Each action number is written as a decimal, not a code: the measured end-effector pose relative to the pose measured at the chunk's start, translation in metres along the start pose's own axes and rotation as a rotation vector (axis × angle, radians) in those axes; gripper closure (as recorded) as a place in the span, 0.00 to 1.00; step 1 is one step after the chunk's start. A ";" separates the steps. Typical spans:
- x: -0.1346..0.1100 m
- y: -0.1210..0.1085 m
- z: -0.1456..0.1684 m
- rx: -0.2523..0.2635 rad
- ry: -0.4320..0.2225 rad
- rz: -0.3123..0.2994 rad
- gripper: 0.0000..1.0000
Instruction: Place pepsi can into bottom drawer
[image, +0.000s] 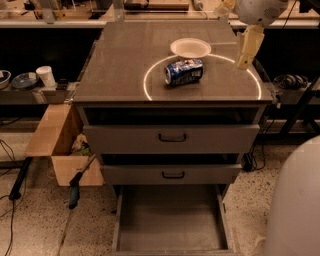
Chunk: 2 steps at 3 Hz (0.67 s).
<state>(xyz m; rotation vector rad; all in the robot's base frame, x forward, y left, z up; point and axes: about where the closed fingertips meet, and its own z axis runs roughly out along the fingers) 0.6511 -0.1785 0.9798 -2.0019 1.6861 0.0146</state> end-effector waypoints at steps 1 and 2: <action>-0.019 0.002 0.011 -0.003 -0.066 -0.042 0.00; -0.019 -0.006 0.019 0.002 -0.078 -0.044 0.00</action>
Offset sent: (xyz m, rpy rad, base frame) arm -0.0229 0.0311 -0.0038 0.0508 0.0288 0.1234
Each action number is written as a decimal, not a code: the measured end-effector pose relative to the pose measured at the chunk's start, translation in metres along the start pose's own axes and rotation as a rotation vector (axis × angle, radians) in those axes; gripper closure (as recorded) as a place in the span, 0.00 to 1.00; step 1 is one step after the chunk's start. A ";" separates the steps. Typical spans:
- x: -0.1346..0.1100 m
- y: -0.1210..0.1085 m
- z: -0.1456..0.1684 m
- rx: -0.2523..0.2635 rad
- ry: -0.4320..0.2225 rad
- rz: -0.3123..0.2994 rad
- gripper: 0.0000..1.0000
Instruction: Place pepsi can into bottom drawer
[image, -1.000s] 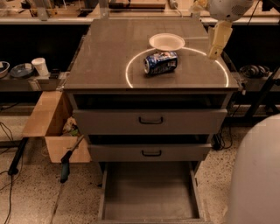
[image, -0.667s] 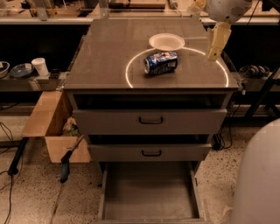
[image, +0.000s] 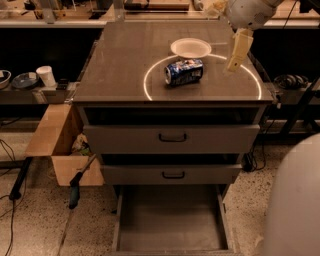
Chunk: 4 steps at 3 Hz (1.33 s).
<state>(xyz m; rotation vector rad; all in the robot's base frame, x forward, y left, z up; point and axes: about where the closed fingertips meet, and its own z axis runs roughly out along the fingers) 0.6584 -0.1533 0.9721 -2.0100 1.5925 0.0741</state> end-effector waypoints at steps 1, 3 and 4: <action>-0.003 -0.013 0.018 -0.011 0.003 -0.028 0.00; -0.010 -0.044 0.068 -0.033 0.030 -0.088 0.00; -0.010 -0.044 0.068 -0.033 0.029 -0.088 0.00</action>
Offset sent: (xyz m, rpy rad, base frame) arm 0.0574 0.0452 -0.0224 -0.0732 0.0100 0.1133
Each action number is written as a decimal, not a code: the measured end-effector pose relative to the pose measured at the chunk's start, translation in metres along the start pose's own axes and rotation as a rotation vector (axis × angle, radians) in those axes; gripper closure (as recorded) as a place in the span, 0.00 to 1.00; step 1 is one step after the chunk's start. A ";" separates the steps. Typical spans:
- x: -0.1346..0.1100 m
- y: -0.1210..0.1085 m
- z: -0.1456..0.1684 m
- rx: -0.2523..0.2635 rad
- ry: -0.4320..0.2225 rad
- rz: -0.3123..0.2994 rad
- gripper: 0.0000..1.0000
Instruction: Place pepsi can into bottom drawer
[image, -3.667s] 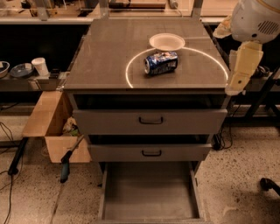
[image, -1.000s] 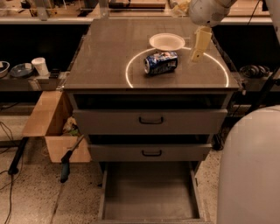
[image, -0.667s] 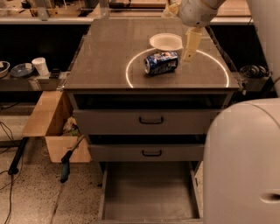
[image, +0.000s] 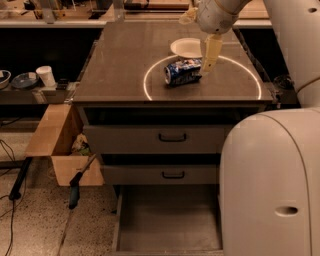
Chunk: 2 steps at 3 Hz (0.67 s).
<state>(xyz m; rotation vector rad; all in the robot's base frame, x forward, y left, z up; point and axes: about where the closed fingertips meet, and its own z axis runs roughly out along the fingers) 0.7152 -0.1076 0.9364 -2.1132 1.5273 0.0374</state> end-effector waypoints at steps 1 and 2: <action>-0.010 0.007 -0.008 -0.001 -0.006 -0.013 0.00; -0.015 0.019 -0.007 -0.023 0.021 -0.027 0.00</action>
Offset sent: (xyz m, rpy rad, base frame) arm -0.0576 0.0055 -0.0060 -0.1007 0.0262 0.0322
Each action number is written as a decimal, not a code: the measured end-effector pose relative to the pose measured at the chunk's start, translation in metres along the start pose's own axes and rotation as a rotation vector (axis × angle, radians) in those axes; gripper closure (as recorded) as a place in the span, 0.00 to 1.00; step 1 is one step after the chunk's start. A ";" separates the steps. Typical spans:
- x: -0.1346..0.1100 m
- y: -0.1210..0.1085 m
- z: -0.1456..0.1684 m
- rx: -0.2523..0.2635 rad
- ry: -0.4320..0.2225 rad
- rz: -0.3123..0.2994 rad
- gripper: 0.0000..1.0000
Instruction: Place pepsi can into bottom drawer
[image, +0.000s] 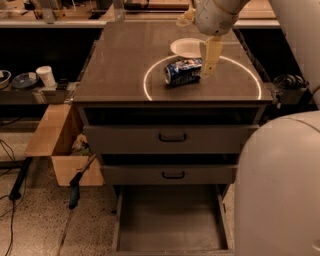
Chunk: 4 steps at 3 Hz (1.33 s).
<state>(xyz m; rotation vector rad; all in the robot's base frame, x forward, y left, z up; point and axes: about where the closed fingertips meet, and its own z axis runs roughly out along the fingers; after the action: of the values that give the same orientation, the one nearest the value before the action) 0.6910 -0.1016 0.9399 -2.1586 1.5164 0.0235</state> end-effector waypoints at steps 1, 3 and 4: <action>0.003 0.009 0.012 -0.022 0.018 0.004 0.00; 0.043 -0.009 0.085 -0.074 0.034 0.017 0.00; 0.059 -0.021 0.121 -0.095 0.033 0.029 0.04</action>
Offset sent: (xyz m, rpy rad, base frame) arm 0.0523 -0.0103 -0.0867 -0.0544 0.0970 -0.0037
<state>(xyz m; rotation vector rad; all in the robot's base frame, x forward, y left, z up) 0.7637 -0.0998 0.8248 -2.2204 1.5950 0.0715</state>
